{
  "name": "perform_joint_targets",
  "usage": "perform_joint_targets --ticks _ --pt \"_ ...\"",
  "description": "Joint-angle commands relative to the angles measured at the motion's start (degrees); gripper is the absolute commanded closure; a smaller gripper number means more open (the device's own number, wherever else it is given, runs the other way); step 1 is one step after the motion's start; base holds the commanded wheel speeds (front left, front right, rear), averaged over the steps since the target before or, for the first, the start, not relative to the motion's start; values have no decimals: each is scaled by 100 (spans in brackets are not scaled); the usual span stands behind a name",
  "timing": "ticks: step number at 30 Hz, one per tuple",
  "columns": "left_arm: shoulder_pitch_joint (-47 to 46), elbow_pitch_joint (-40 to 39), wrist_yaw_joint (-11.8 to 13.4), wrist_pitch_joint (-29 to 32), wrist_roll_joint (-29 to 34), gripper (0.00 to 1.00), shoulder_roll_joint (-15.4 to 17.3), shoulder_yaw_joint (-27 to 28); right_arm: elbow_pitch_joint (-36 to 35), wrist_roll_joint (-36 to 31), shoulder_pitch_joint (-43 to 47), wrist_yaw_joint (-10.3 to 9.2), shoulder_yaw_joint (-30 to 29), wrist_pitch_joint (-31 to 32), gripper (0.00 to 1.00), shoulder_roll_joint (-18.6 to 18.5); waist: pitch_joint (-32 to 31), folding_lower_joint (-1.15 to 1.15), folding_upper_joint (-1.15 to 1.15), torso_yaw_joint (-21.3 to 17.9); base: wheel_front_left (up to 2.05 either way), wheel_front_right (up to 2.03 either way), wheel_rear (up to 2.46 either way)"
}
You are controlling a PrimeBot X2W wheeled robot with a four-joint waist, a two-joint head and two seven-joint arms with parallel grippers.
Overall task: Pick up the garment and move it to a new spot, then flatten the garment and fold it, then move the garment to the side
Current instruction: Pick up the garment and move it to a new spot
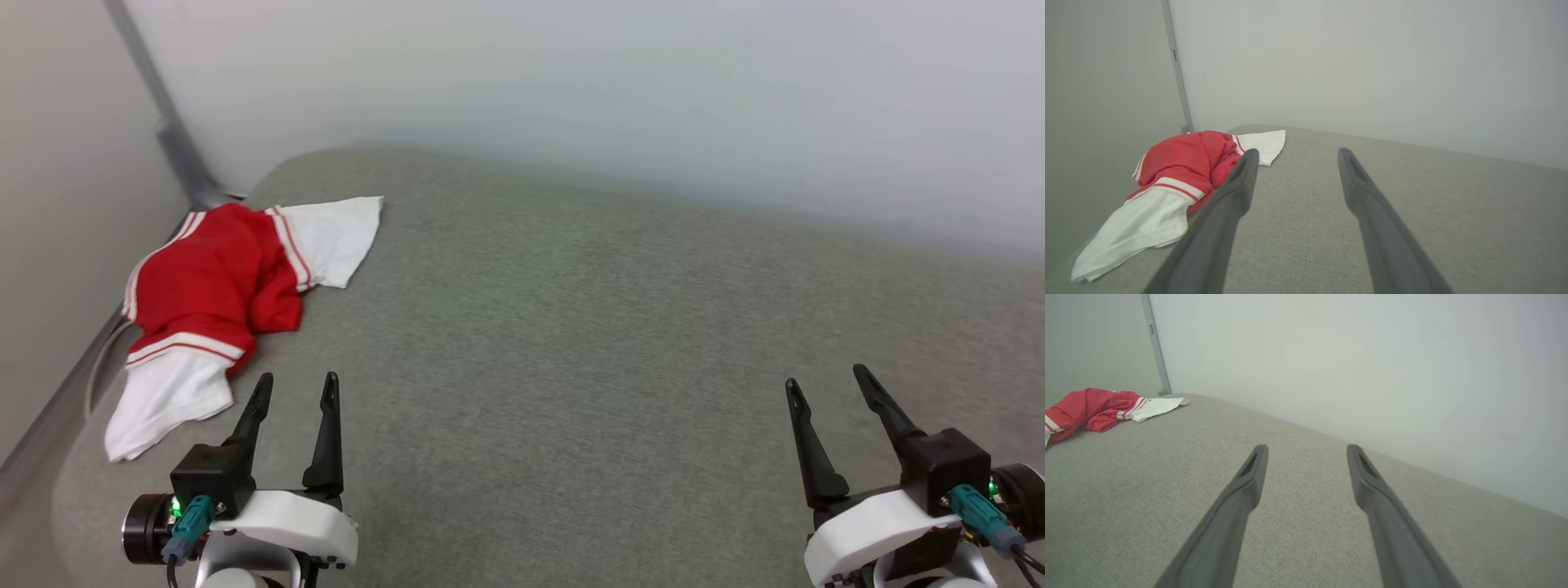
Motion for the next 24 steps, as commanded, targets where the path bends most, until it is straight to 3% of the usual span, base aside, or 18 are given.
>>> perform_joint_targets --ticks 1,12,24 --pt "-19 1 -15 -15 27 0 12 23 13 26 -83 -4 6 -26 0 9 15 0 0 177 0 0 0" --pt "-56 17 -22 -15 38 0 4 137 84 91 -193 -4 45 -120 0 9 50 0 0 820 0 0 0" --pt "-99 -26 -32 -14 37 0 -2 209 164 113 -299 -4 37 -165 0 8 150 0 0 1042 0 0 0"
